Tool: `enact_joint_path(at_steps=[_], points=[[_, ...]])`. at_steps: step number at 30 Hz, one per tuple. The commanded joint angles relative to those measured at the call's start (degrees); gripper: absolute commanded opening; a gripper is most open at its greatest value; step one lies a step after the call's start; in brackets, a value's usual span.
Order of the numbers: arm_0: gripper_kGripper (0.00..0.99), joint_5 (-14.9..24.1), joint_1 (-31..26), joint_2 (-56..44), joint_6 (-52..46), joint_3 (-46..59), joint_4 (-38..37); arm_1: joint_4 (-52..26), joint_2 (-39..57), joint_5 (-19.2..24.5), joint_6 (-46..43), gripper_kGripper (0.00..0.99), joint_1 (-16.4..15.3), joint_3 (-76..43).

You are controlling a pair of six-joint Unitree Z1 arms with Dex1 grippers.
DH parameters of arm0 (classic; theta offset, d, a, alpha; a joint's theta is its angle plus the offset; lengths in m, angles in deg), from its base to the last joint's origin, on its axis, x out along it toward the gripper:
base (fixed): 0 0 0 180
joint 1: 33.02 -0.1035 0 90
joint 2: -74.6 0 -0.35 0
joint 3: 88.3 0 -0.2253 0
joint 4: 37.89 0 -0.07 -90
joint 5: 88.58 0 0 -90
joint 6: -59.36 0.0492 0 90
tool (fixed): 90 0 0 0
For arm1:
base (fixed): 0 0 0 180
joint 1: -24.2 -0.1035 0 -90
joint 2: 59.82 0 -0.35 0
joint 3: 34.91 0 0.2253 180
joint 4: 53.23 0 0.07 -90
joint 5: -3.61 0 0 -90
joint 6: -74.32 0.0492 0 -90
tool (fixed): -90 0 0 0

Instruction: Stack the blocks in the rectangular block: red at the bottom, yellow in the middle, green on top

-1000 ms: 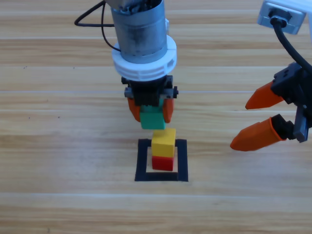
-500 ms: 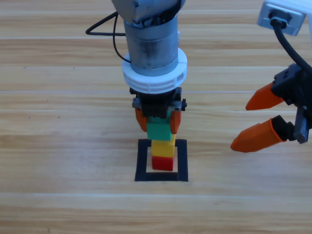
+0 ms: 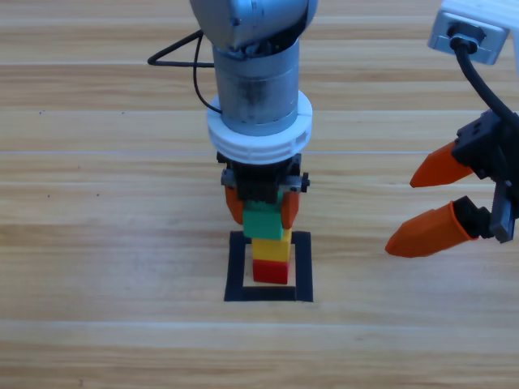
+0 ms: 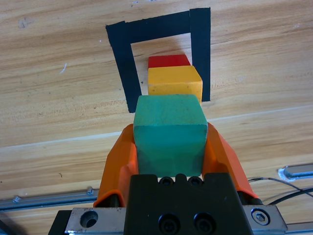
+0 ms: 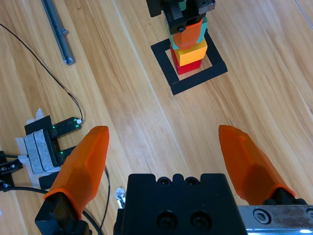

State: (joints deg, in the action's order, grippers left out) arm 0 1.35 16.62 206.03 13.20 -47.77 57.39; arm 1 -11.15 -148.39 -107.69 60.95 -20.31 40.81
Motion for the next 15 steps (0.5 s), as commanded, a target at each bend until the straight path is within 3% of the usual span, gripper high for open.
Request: enact_joint_path(at_steps=[1, 15], points=[[0.014, 0.9, 1.2, 3.0, 0.4, -0.5, 0.4, -1.0, 2.9, -0.8, -0.2, 0.985, -1.2, -1.4], [0.014, 1.0, 1.2, 3.1, 0.2, -0.8, 0.4, -1.0, 2.9, -0.8, -0.2, 0.985, -1.2, -1.4]])
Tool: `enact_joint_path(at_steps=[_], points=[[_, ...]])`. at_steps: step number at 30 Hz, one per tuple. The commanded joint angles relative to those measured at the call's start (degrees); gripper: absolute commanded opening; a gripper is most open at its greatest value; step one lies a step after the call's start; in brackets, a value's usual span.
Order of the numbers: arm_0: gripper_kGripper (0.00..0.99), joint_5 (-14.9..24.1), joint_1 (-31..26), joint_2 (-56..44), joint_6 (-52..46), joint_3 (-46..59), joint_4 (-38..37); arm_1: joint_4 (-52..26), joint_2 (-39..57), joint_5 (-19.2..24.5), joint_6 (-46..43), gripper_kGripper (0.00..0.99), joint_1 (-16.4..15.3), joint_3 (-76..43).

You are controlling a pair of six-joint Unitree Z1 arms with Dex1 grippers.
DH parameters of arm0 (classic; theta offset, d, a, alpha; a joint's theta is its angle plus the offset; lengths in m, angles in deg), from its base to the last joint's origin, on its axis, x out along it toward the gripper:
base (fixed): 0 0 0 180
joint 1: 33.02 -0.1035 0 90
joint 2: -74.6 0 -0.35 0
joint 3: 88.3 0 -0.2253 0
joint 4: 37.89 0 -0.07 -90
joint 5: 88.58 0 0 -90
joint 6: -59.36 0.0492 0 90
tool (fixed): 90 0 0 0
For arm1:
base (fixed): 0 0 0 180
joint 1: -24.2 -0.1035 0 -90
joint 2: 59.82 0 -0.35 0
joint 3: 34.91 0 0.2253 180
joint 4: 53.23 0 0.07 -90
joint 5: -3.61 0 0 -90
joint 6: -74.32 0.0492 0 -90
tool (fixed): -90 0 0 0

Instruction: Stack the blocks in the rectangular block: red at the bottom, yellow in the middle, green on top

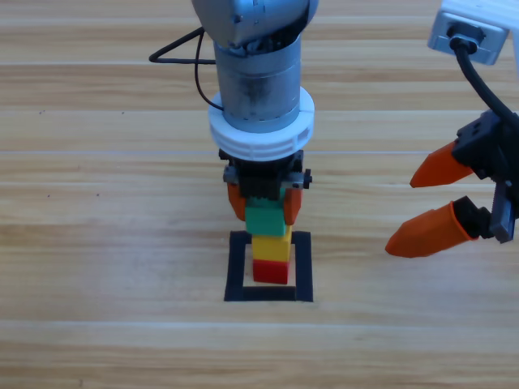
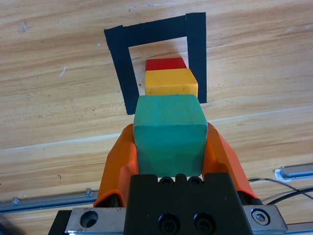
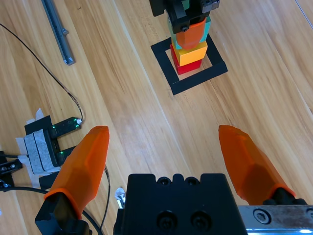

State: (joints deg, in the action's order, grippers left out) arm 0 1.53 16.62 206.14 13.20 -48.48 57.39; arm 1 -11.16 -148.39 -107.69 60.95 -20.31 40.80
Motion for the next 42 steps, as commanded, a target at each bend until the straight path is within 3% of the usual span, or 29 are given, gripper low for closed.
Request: enact_joint_path(at_steps=[1, 34, 35, 36, 38, 39, 42], points=[[0.014, 0.8, 1.2, 3.0, 0.2, -0.1, 0.4, -1.0, 2.9, -0.8, -0.2, 0.985, -1.2, -1.4], [0.031, 1.4, 1.6, 4.0, -0.2, -0.6, 0.4, -1.0, 2.8, -0.8, -0.2, 0.985, -1.2, -1.4], [0.095, 1.4, 1.6, 3.8, -0.1, -0.7, 0.4, -1.0, 2.8, -0.7, -0.2, 0.985, -1.2, -1.4], [0.264, 1.4, 1.6, 3.8, -0.1, -0.9, 0.4, -1.0, 2.7, -0.7, -0.2, 0.985, -1.2, -1.4], [0.945, 1.4, 1.6, 3.4, -0.2, -1.0, 0.4, -1.0, 2.7, -0.7, -0.2, 0.985, -1.2, -1.4], [0.989, 1.4, 1.6, 3.0, -0.2, -0.9, 0.4, -1.0, 2.7, -0.7, -0.2, 0.985, -1.2, -1.4], [0.990, 1.4, 1.6, 1.5, -0.2, -0.2, 0.4, -1.0, 2.7, -0.7, -0.2, 0.985, -1.2, -1.4]])
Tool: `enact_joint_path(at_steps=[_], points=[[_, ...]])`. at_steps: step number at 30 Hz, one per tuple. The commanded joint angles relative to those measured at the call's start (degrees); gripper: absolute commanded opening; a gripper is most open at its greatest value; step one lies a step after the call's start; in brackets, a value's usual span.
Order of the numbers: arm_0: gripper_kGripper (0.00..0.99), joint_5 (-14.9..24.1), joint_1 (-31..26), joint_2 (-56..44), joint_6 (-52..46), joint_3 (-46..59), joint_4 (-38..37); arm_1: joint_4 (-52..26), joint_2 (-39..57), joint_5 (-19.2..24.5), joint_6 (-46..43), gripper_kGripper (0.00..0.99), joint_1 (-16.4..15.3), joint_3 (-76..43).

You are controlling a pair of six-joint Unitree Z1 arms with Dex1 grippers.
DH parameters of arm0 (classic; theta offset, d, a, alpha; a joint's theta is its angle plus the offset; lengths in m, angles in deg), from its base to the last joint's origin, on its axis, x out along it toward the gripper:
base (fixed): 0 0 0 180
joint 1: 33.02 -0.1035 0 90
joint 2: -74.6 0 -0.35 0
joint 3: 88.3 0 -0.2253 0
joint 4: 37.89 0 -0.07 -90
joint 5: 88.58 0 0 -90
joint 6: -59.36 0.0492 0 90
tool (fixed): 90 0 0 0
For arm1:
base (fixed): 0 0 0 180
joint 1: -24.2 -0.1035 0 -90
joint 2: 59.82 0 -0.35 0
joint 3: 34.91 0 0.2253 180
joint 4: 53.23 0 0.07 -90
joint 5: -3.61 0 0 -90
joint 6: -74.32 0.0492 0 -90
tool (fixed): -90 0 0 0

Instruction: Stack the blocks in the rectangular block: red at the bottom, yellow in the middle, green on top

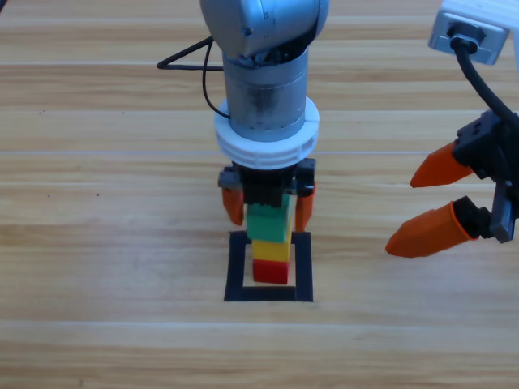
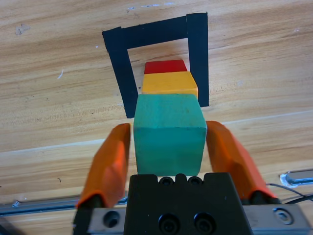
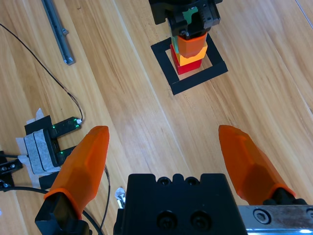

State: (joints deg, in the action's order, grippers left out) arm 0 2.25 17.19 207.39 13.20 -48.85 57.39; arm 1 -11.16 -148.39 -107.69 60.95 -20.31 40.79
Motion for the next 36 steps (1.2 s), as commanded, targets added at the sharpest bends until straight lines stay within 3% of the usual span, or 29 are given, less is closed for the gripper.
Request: enact_joint_path(at_steps=[1, 10, 17, 21, 23, 25, 26, 27, 28, 32, 36], points=[[0.990, 0.8, 0.9, -0.1, -0.1, 0.4, 0.4, -1.0, 2.7, -0.7, -0.2, 0.985, -1.2, -1.4], [0.990, 1.3, 0.9, -3.7, 1.2, 0.2, 0.4, -1.0, 2.7, -0.7, -0.2, 0.985, -1.1, -1.4], [0.990, 1.6, -1.2, -17.1, 3.3, 2.8, 0.6, -1.0, 3.0, -0.6, -0.2, 0.985, -1.4, -1.3], [0.990, 4.0, -4.7, -29.2, 5.8, 14.7, 0.3, -0.8, 3.3, 3.5, -0.1, 0.985, -5.6, 0.4], [0.990, 4.0, -4.7, -36.1, 8.0, 21.8, -2.8, -0.4, 3.6, 5.7, -0.1, 0.985, -7.7, 1.5], [0.990, 1.9, -4.7, -44.5, 11.2, 32.8, -12.3, 0.8, 3.6, 7.2, -0.2, 0.985, -8.8, 3.3], [0.990, -1.4, -4.7, -52.1, 15.0, 43.3, -22.1, 2.1, 3.6, 7.2, -0.2, 0.985, -8.8, 4.8], [0.990, -2.3, -4.6, -53.1, 16.2, 45.6, -23.7, 3.1, 3.6, 7.2, -0.2, 0.985, -8.8, 6.2], [0.990, -2.7, -3.5, -52.4, 17.1, 46.4, -24.1, 4.2, 3.6, 7.2, -0.1, 0.985, -8.9, 7.6], [0.990, 2.1, 8.1, -50.2, 15.7, 47.2, -27.5, 6.1, 4.4, 7.1, 0.0, 0.985, -8.8, 9.5], [0.990, 2.9, 11.0, -46.9, 15.6, 47.2, -29.7, 6.1, 4.3, 7.1, 0.0, 0.985, -8.8, 8.3]])
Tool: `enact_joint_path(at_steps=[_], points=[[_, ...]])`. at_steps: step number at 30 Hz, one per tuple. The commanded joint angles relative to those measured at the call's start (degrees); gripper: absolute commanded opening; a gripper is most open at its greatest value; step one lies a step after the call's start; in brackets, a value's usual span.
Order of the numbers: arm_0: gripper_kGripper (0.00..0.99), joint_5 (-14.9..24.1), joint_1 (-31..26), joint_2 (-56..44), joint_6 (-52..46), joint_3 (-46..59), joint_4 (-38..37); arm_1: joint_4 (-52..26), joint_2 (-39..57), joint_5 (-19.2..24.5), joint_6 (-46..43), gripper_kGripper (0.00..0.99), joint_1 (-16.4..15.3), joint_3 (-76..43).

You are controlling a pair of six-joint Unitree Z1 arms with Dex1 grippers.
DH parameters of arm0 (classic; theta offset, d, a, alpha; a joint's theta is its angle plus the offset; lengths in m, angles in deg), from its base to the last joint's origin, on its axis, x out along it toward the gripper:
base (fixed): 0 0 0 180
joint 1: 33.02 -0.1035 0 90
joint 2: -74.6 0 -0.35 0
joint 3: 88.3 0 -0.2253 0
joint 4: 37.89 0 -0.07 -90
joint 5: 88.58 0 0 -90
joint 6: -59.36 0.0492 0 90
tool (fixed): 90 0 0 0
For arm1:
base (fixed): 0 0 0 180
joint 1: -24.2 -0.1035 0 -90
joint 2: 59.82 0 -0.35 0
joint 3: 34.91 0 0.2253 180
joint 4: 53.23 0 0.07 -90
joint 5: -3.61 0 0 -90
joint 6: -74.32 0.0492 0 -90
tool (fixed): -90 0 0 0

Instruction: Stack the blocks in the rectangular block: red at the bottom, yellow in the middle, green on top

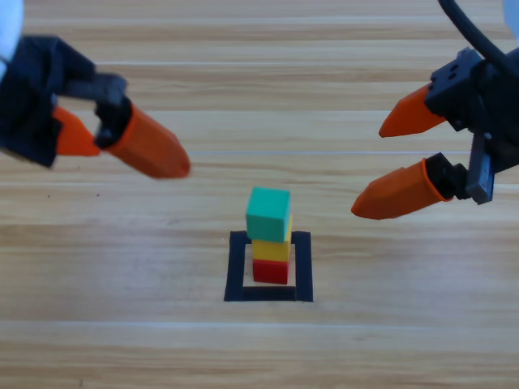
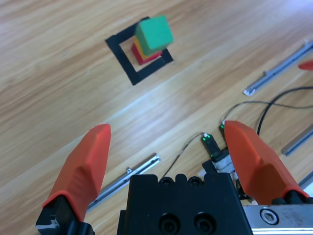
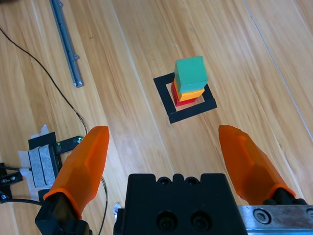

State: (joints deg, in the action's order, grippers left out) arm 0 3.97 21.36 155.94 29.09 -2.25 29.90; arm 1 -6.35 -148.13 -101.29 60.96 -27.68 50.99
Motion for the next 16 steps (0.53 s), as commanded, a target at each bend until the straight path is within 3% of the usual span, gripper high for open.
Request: enact_joint_path(at_steps=[1, 16], points=[[0.990, 1.3, 7.1, 5.7, -0.3, 0.2, -2.2, 1.3, 4.1, 0.7, 0.0, 0.985, -1.5, -2.1], [0.990, 2.8, 8.4, 7.6, -2.1, -1.5, -1.7, 1.1, 3.8, 0.7, 0.0, 0.985, -1.5, -2.3]])
